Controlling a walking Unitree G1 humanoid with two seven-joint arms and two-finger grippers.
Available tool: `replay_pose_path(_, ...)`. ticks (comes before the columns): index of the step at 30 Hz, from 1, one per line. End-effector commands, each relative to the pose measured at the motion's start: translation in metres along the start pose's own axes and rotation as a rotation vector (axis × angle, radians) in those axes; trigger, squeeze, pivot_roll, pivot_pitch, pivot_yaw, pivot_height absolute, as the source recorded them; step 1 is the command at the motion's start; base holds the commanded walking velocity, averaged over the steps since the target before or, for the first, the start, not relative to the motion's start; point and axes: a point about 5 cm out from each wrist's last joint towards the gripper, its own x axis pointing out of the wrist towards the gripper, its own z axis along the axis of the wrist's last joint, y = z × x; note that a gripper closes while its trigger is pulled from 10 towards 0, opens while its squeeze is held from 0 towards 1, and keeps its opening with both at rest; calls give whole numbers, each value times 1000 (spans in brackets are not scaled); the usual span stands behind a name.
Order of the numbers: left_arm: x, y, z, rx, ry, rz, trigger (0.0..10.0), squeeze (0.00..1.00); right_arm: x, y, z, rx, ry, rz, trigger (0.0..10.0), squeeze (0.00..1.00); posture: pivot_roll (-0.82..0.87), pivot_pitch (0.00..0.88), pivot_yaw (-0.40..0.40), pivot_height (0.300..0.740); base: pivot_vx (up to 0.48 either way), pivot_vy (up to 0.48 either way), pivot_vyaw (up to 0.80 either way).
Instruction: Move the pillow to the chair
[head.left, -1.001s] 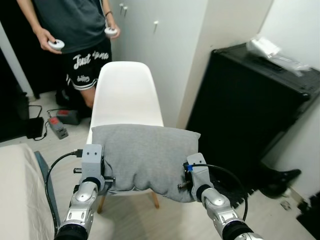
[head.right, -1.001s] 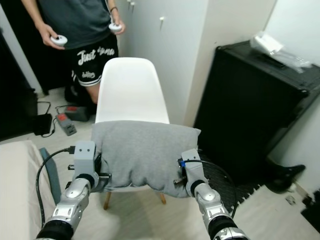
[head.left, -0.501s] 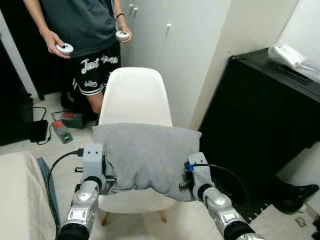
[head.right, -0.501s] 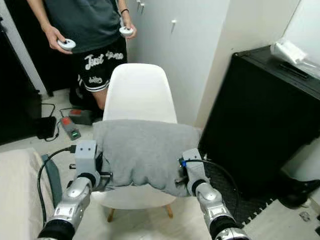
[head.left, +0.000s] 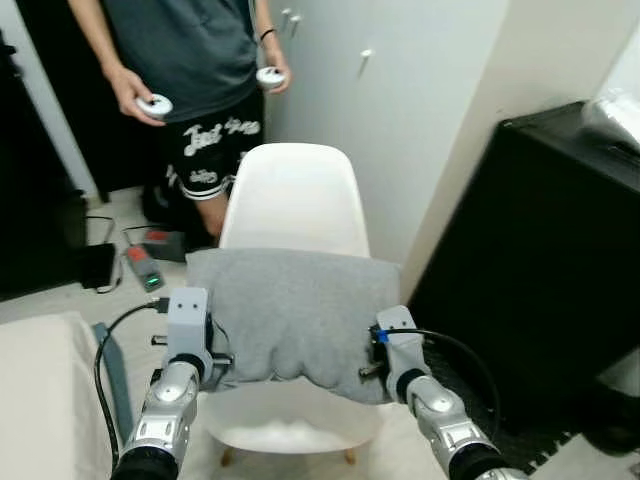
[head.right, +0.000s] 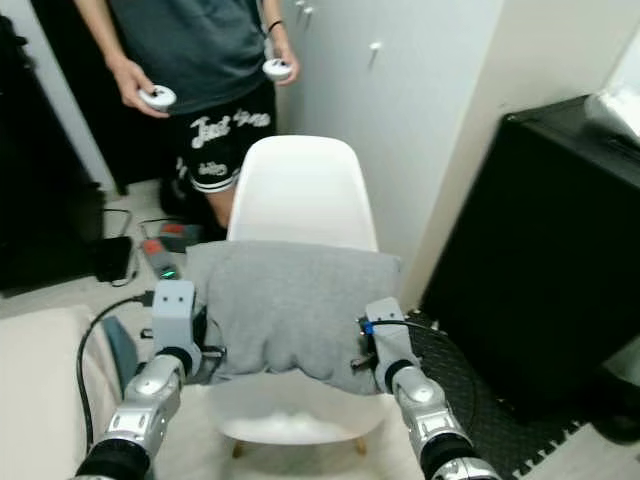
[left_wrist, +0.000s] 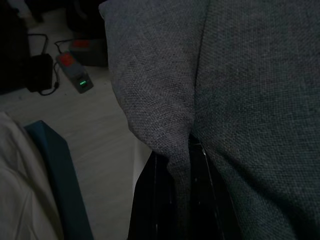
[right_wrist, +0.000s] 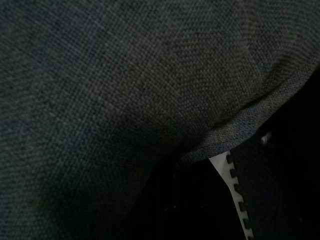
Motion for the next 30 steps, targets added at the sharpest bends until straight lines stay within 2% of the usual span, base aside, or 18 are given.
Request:
replay_pose_path(1, 1, -15, 2, -5, -15, -55, 10000, 0, 1, 4, 4, 0, -25, 15, 10000, 0, -55, 79, -44, 716, 0, 0, 0)
replay_pose_path(17, 1, -11, 5, -11, -23, -48, 10000, 0, 1, 6, 2, 7, -19, 13, 10000, 0, -52, 69, -41, 716, 0, 0, 0)
replay_pose_path(27, 2, -15, 6, -14, -28, -71, 10000, 0, 1, 3, 4, 5, -24, 5, 10000, 0, -55, 55, -30, 716, 0, -480, 0)
replay_pose_path(30, 4, -15, 8, -34, -32, -66, 10000, 0, 1, 3, 5, 7, -27, 3, 10000, 0, -57, 44, -30, 716, 0, 0, 0)
